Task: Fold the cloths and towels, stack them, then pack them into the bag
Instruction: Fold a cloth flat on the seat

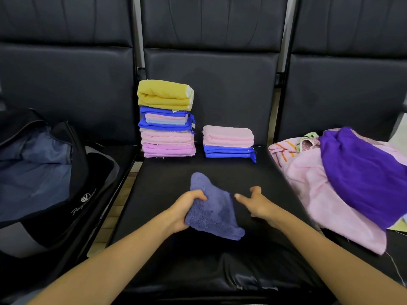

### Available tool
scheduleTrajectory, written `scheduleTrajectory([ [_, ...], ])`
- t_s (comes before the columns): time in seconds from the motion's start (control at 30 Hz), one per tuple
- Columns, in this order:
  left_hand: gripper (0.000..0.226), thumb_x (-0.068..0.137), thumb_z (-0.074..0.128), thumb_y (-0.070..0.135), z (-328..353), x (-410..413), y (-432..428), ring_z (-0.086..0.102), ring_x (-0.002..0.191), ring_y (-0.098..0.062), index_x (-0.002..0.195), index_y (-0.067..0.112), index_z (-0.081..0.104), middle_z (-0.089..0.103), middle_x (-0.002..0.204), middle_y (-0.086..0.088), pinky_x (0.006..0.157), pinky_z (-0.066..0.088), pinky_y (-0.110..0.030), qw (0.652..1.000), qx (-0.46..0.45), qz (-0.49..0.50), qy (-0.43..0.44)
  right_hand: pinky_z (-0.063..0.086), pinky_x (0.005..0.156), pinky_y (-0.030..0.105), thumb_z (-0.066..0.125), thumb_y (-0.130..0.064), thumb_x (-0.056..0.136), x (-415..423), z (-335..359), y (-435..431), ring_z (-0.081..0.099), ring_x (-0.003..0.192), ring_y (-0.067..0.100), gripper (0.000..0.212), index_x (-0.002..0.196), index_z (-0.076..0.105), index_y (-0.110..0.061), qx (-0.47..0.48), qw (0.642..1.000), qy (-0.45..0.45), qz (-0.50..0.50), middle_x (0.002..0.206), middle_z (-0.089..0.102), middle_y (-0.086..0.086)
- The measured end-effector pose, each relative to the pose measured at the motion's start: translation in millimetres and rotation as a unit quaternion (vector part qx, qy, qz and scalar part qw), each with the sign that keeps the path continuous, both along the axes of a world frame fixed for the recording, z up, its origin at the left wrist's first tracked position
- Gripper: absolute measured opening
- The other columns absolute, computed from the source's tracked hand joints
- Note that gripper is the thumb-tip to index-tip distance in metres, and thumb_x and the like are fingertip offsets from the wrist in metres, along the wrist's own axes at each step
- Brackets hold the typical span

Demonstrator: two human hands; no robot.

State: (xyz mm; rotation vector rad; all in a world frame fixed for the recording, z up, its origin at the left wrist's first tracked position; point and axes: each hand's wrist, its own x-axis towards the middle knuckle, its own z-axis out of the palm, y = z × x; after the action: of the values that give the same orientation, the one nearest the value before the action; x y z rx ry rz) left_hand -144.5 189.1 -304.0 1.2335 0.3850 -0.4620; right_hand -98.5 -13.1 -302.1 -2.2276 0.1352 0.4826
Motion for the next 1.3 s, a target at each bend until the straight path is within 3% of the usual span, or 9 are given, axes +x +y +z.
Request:
scheduleTrajectory([
  [0.13,0.013,0.085,0.049,0.009,14,3,5,0.065,0.057,-0.024,0.085,0.005,0.061,0.067,0.069,-0.011,0.055,0.052,-0.028,0.996,-0.073,0.05,-0.023,0.051,0.085,0.038,0.063,-0.048,0.086,-1,9,1,0.058,0.11,0.024,0.085,0.148,0.011,-0.022,0.254,0.957,0.134,-0.037,0.133,0.051,0.007],
  [0.27,0.022,0.087,0.052,0.004,19,5,4,0.068,0.073,-0.024,0.106,0.004,0.061,0.07,0.089,-0.012,0.065,0.055,-0.032,0.996,-0.044,0.048,-0.061,0.051,0.092,0.044,0.07,-0.012,0.083,3,11,0,0.062,0.109,0.023,0.078,0.144,0.026,-0.035,0.36,0.931,0.055,-0.014,0.119,0.058,0.002],
  [0.4,0.074,0.087,0.065,0.005,8,10,12,0.06,0.11,-0.014,0.143,0.038,0.029,0.058,0.124,0.001,0.09,0.052,-0.032,0.965,0.116,0.042,-0.232,0.046,0.103,0.045,0.068,-0.008,0.084,7,22,-5,0.049,0.124,0.018,0.053,0.126,0.052,-0.038,0.281,0.953,-0.091,0.068,0.128,0.05,-0.012],
  [0.5,0.057,0.086,0.068,0.008,2,12,16,0.05,0.125,-0.009,0.127,0.044,0.051,0.051,0.139,0.005,0.108,0.041,-0.033,0.928,0.217,0.02,-0.303,0.048,0.101,0.04,0.079,-0.008,0.073,7,24,-9,0.052,0.121,0.017,0.06,0.121,0.055,-0.035,0.249,0.959,-0.084,0.109,0.129,0.051,-0.007],
  [0.7,0.061,0.07,0.082,0.007,1,13,19,0.054,0.119,-0.014,0.115,0.042,0.06,0.058,0.128,0.002,0.103,0.045,-0.03,0.904,0.301,0.019,-0.303,0.04,0.095,0.025,0.076,-0.011,0.074,3,33,-3,0.047,0.12,0.015,0.07,0.134,0.046,-0.027,0.031,0.973,-0.163,0.159,0.129,0.047,-0.006],
  [0.83,0.055,0.07,0.083,0.017,8,7,14,0.056,0.111,-0.014,0.122,0.025,0.064,0.062,0.119,0.002,0.093,0.042,-0.021,0.842,0.444,0.029,-0.305,0.037,0.093,0.022,0.067,-0.012,0.081,2,41,-3,0.046,0.122,0.017,0.063,0.138,0.043,-0.024,-0.058,0.963,-0.192,0.178,0.138,0.044,0.002],
  [1.0,0.027,0.075,0.079,0.024,18,1,15,0.048,0.098,-0.009,0.099,0.022,0.07,0.048,0.105,0.003,0.091,0.042,-0.022,0.774,0.521,0.003,-0.36,0.046,0.08,0.025,0.061,-0.017,0.084,3,46,-2,0.053,0.098,0.017,0.038,0.121,0.053,-0.025,-0.112,0.953,-0.194,0.206,0.118,0.047,0.005],
  [1.1,0.018,0.078,0.075,0.02,27,0,22,0.034,0.12,-0.001,0.091,0.022,0.063,0.04,0.127,0.009,0.1,0.029,-0.017,0.792,0.469,-0.045,-0.389,0.049,0.088,0.029,0.065,-0.021,0.085,4,47,-13,0.051,0.105,0.02,0.031,0.115,0.054,-0.019,-0.093,0.96,-0.186,0.19,0.119,0.04,0.004],
  [1.3,0.03,0.086,0.067,0.033,36,3,22,0.061,0.101,-0.013,0.108,0.018,0.052,0.061,0.107,-0.001,0.089,0.052,-0.033,0.903,0.303,0.016,-0.305,0.048,0.097,0.037,0.059,-0.013,0.092,7,45,8,0.057,0.116,0.025,0.038,0.129,0.049,-0.015,0.182,0.979,-0.09,-0.028,0.128,0.056,0.013],
])
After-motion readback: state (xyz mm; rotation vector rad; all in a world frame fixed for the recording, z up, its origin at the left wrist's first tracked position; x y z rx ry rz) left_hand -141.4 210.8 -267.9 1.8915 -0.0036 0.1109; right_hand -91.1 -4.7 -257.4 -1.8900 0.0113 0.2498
